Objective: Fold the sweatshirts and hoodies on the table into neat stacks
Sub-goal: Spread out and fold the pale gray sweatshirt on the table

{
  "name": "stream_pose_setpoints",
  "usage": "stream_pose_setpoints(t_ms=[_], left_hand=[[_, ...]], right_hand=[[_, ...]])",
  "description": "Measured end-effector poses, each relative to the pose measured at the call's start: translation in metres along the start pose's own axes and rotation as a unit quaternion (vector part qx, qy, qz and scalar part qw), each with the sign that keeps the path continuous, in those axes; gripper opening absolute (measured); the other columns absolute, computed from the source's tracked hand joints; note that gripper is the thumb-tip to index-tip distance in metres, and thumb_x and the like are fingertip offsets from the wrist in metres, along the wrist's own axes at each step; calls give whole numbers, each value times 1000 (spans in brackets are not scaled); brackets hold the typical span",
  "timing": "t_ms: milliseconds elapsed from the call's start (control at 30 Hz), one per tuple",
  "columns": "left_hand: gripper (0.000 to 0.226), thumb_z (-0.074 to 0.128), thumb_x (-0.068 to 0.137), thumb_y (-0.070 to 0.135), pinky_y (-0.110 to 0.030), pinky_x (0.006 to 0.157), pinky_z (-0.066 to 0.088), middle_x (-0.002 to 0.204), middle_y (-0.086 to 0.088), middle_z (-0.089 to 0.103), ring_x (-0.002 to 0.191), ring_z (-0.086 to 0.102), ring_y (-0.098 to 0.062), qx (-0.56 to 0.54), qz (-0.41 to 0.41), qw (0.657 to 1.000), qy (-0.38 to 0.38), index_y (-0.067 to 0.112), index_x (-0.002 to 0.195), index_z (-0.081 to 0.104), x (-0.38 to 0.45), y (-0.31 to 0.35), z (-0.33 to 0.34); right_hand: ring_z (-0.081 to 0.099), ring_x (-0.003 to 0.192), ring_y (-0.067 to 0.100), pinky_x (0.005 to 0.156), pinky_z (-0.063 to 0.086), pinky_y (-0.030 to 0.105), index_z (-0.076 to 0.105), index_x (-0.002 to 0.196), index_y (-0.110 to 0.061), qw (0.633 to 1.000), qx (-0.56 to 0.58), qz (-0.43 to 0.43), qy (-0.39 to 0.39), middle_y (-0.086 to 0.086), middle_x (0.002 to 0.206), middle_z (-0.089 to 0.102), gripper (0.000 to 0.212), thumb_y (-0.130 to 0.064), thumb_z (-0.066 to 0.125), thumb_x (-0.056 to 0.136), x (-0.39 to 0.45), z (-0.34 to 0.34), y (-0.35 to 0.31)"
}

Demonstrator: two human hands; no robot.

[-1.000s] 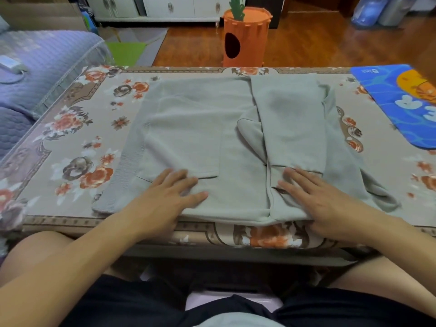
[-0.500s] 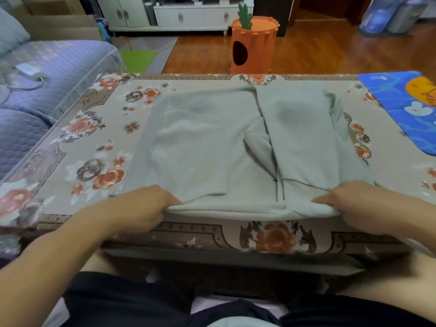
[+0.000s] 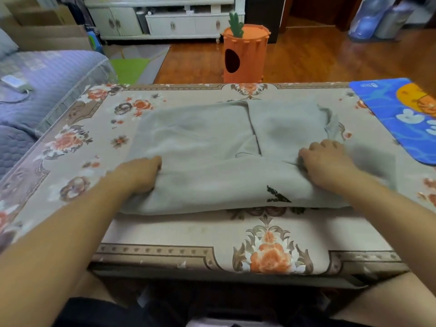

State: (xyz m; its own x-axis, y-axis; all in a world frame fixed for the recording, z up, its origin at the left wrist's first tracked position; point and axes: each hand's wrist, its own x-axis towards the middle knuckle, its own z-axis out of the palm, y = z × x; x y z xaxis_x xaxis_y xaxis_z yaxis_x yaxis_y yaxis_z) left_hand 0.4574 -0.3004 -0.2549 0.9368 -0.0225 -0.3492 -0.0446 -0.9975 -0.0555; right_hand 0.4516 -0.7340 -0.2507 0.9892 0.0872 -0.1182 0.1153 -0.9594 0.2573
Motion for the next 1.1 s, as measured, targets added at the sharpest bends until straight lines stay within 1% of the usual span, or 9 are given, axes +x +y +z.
stream_pose_setpoints(t_ms=[67,167,300,400,467,600,767,967,1100], left_hand=[[31,46,95,16,-49,100,43,127,-15,49,111,47,-36,41,-32,998,34,23,125,41,2,2,21],[54,49,92,15,-57,114,26,144,-22,40,131,37,-45,99,-39,977,182,21,145,42,-3,20,33],[47,51,89,20,-55,108,39,139,-25,57,129,51,-46,-90,186,914,350,8,133,63,-25,124,34],[54,35,103,45,-54,121,23,159,-15,40,149,30,-36,-157,291,909,253,21,149,50,-47,221,25],[60,23,105,55,-50,127,2,171,-5,12,158,2,-26,-158,258,942,147,32,160,26,-42,253,31],[66,14,101,63,-49,125,-14,170,1,-18,154,-25,-23,-149,218,962,73,42,162,2,-6,256,46],[69,7,97,67,-49,125,-12,171,3,-15,155,-23,-21,-146,229,957,105,44,161,3,-6,252,56],[64,10,103,64,-47,126,-12,171,0,-16,155,-23,-20,-121,241,960,79,42,162,-2,-17,237,40],[66,10,102,66,-53,124,-10,170,0,-15,156,-18,-26,-51,125,985,112,42,161,-4,-36,159,41]], right_hand=[[47,129,35,111,33,48,56,134,-23,994,112,2,15,9,139,57,37,-27,46,99,6,31,12],[31,147,30,122,19,44,41,152,-23,979,202,14,-20,6,160,37,51,-37,40,103,5,46,28],[16,154,26,125,12,48,25,159,-30,982,176,26,-65,-1,168,18,77,-58,8,88,6,48,24],[13,153,29,124,10,51,26,158,-29,976,190,90,-48,0,168,14,58,-41,25,101,3,44,18],[11,153,31,123,7,52,23,157,-28,968,196,149,-40,4,168,13,57,-41,27,102,-2,48,20],[3,155,31,123,7,55,11,161,-30,946,224,207,-109,7,169,3,72,-62,22,97,-9,47,38],[-6,155,33,124,1,55,13,160,-32,965,199,169,-8,6,170,-3,74,-70,13,96,-17,35,14],[-10,155,29,125,0,50,1,161,-34,957,231,161,-68,1,169,-10,73,-68,16,98,-24,47,-2],[-9,155,30,125,1,50,0,161,-34,960,221,154,-82,1,169,-11,73,-67,15,98,-22,51,1]])
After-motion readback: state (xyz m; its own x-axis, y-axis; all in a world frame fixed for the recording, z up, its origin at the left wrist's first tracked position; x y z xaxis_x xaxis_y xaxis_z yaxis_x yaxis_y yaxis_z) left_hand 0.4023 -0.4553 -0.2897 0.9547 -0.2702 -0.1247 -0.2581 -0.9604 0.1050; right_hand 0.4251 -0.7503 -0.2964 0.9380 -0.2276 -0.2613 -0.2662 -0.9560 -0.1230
